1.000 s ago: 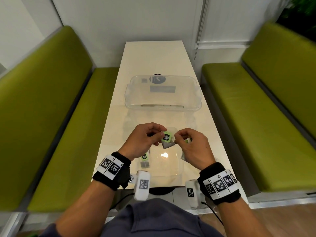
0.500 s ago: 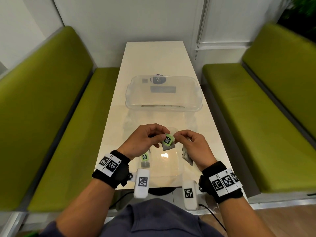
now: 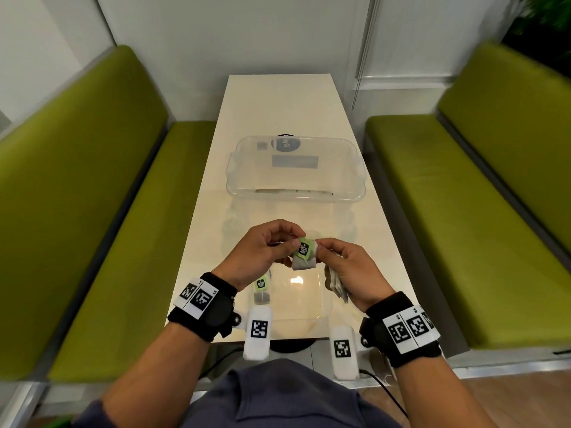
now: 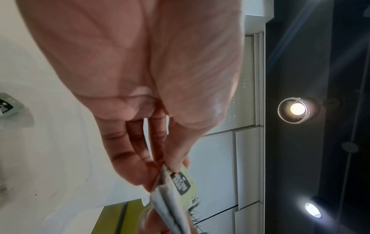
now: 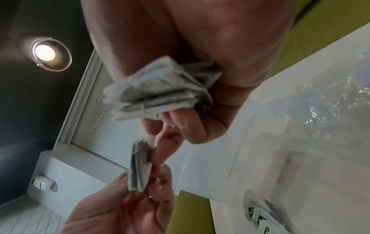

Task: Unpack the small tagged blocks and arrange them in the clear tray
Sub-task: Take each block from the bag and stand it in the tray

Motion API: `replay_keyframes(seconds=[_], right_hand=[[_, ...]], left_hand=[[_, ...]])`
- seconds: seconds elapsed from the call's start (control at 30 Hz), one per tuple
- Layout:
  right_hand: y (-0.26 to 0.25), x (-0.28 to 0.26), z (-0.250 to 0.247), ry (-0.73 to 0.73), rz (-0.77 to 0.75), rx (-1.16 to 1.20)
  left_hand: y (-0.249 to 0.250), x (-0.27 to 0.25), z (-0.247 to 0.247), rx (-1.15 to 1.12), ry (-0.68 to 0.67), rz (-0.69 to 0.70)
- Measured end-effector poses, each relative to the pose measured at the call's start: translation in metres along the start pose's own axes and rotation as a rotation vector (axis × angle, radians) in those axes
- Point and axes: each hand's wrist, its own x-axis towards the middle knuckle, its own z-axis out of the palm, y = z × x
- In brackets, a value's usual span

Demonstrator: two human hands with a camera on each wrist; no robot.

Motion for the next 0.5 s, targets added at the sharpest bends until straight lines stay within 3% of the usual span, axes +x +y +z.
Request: replay_keyframes(seconds=[0.13, 0.5], right_hand=[[0.001, -0.002, -0.001, -0.024, 0.043, 0.091], [-0.001, -0.004, 0.002, 0.043, -0.090, -0.156]], left_hand=[[0.002, 0.001, 0.002, -0.024, 0.051, -0.009], [0.010, 0.002, 0.011, 0.051, 0.231, 0.009]])
